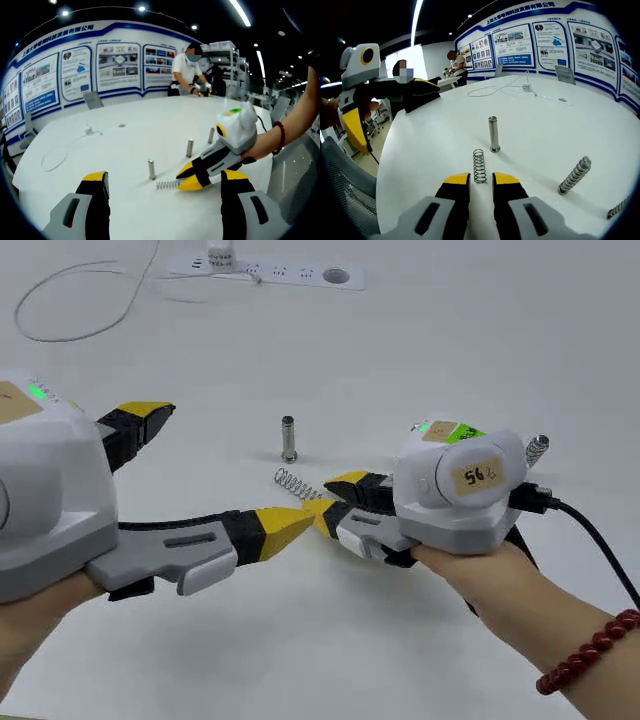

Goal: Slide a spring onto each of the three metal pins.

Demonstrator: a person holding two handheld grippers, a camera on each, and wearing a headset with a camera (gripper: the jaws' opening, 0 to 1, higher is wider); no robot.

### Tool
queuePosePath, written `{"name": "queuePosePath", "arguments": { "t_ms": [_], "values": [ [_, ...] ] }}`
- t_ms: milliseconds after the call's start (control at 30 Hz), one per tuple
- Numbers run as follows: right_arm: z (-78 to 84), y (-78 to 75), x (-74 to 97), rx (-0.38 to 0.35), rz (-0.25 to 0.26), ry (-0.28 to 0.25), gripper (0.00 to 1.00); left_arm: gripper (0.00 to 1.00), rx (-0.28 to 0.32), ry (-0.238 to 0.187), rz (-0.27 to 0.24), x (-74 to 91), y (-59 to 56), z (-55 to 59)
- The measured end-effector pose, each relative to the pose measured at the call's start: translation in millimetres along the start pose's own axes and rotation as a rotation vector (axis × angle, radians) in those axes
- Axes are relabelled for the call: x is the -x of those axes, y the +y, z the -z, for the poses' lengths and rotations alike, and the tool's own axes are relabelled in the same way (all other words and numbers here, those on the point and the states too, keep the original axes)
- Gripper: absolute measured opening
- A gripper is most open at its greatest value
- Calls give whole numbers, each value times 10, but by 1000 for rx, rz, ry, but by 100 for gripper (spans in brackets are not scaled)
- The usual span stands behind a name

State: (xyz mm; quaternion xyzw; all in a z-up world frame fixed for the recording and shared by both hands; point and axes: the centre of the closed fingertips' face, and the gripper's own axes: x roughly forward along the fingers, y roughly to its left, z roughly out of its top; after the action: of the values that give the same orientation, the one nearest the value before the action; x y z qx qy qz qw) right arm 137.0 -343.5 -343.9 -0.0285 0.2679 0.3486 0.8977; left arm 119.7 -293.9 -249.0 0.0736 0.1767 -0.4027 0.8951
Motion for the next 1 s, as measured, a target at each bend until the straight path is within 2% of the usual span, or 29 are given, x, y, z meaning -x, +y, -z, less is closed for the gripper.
{"name": "queuePosePath", "arguments": {
  "t_ms": [133,467,767,867,1000],
  "values": [
    [4,14,-16,-2,1,-2,17,94,-8,-1,21,-2,-37,-7],
    [47,9,-33,15,9,12,14,92,4,-13,28,-14,-34,-35],
    [46,0,-48,19,13,13,11,88,6,-5,23,9,-25,-12],
    [25,6,-50,3,13,5,11,86,20,-6,23,20,-14,-8],
    [-43,23,-48,-18,8,-17,11,84,74,-22,23,33,20,-14]
  ]
}}
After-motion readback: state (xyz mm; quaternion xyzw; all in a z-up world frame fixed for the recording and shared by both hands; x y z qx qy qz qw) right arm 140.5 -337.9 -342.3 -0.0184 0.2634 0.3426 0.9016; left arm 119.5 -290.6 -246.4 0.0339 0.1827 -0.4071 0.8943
